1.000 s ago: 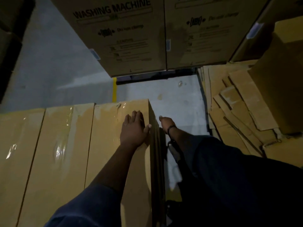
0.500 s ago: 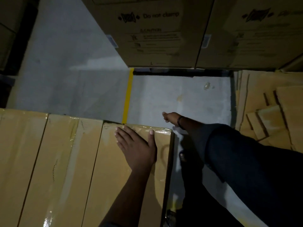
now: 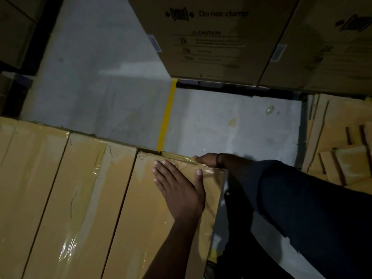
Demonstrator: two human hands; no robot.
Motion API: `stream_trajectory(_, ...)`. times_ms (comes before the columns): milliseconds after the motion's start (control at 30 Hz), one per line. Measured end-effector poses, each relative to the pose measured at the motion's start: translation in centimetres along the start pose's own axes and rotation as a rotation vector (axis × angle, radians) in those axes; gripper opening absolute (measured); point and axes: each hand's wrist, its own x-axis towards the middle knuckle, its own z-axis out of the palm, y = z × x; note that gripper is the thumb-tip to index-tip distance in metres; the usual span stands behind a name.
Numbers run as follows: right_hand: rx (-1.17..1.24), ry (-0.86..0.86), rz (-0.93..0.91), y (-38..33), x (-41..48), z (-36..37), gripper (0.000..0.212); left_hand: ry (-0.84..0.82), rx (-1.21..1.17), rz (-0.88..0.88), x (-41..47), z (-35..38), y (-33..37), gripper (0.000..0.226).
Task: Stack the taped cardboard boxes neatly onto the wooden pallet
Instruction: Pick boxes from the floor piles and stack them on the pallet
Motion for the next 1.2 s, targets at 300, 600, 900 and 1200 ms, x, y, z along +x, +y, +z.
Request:
stream_trajectory(300,-0.021,0.155,-0.247,-6.7,-6.0,1.1,0.068,-0.038,-0.106,0.054,-2.0,-2.0,-4.3,0.086)
stream_trajectory(600,-0.469,0.503,-0.598,-11.3,-14.5,12.1,0.058,-0.034,-0.293,-0.319,-14.4,-4.5,-14.5,0.087)
stream_trajectory(900,-1.15,0.38,-0.836,-10.6,-16.6,37.8,0.06,0.07,-0.525,-0.821,-30.0,-3.2,-26.2,0.086)
stream_trajectory(1200,-1.433,0.257,-0.731,-8.7,-16.1,47.9,0.057,0.131,-1.122,-0.824,-32.9,-2.5,-29.5,0.069)
